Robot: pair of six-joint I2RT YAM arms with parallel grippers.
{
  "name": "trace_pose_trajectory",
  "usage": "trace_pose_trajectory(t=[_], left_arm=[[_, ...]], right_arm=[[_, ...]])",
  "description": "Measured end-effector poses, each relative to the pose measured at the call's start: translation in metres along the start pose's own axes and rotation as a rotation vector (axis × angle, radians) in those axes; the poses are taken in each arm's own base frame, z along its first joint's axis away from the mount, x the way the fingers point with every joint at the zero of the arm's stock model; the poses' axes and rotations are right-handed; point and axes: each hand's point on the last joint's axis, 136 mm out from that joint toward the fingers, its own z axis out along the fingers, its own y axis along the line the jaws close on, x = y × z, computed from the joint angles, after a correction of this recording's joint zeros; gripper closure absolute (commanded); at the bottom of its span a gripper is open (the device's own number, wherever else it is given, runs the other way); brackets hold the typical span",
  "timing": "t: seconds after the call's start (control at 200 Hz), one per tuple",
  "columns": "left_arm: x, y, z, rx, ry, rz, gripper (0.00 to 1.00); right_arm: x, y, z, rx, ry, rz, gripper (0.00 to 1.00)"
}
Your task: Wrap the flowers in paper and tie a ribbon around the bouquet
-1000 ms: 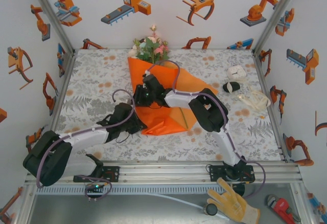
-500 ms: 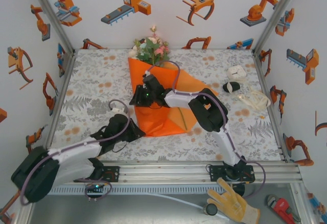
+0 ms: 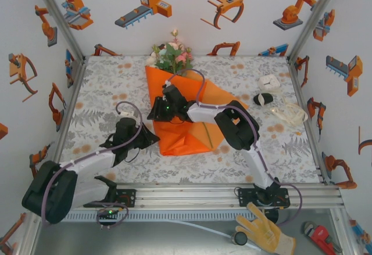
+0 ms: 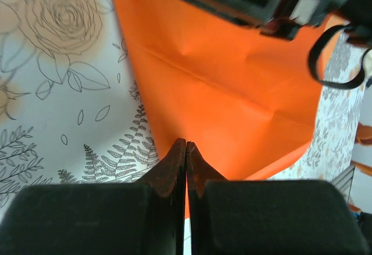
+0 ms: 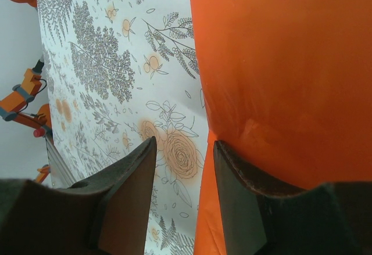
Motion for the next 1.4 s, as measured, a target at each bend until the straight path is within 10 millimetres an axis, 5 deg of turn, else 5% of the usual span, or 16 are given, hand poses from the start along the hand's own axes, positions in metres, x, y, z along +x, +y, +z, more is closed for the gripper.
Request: trace_pose_trajectory(t=[0.305, 0.541, 0.731, 1.211, 1.402], left_arm=[[0.049, 0.002, 0.005, 0.030, 0.100, 0.019, 0.94], [0.057, 0.009, -0.016, 0.018, 0.087, 0.028, 0.88], [0.056, -0.009, -0.031, 0.082, 0.101, 0.122, 0.83], [0.076, -0.011, -0.006, 0.112, 0.220, 0.127, 0.89], [0.075, -0.020, -0.014, 0.140, 0.213, 0.146, 0.85]], right_arm=[[0.001, -0.001, 0.001, 0.000, 0.004, 0.001, 0.56], [-0.001, 0.000, 0.003, 0.001, 0.004, 0.001, 0.56], [-0.003, 0.001, 0.006, 0.001, 0.004, 0.001, 0.56], [-0.006, 0.002, 0.009, 0.002, 0.005, 0.000, 0.56], [-0.006, 0.002, 0.009, 0.002, 0.005, 0.000, 0.56]])
